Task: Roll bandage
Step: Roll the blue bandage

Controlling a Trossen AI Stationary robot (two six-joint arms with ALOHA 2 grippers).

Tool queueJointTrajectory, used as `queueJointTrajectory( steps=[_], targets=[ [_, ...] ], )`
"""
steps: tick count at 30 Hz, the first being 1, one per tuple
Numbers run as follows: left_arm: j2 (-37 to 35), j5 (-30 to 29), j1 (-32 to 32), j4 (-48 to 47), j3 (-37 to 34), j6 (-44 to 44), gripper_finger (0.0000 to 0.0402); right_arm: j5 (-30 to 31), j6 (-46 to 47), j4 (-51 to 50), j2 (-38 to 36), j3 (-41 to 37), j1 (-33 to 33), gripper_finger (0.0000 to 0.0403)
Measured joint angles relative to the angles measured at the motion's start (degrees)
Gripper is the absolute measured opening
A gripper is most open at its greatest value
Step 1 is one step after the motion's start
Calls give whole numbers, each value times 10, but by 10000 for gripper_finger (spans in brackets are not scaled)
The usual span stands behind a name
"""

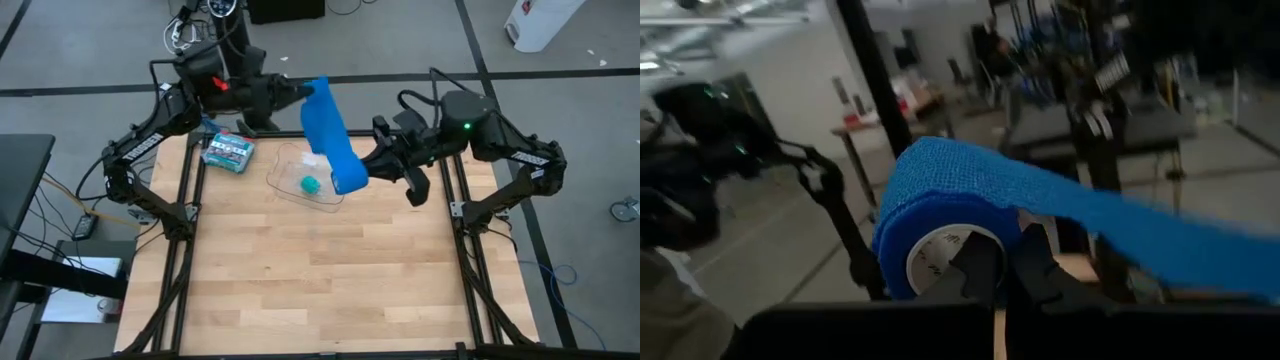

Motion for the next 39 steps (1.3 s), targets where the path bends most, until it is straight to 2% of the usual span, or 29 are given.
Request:
queueJointTrajectory(
  steps=[5, 11, 15, 23, 39],
  targets=[
    [0, 49, 0, -9, 0, -9, 5, -1, -3, -3, -4, 0, -4, 0],
    [-1, 107, -5, -27, 0, -45, 5, -29, -8, -2, -12, 0, -21, 0],
    [-2, 109, -24, -30, 0, -46, 5, -43, -9, 11, -16, 0, -34, 0],
    [-2, 73, -56, -78, 0, -18, 5, -77, -2, 75, -16, 0, -57, 0],
    [-2, 88, -123, -133, 0, -2, 5, -106, -20, 113, -21, 0, -107, 0]
  ],
)
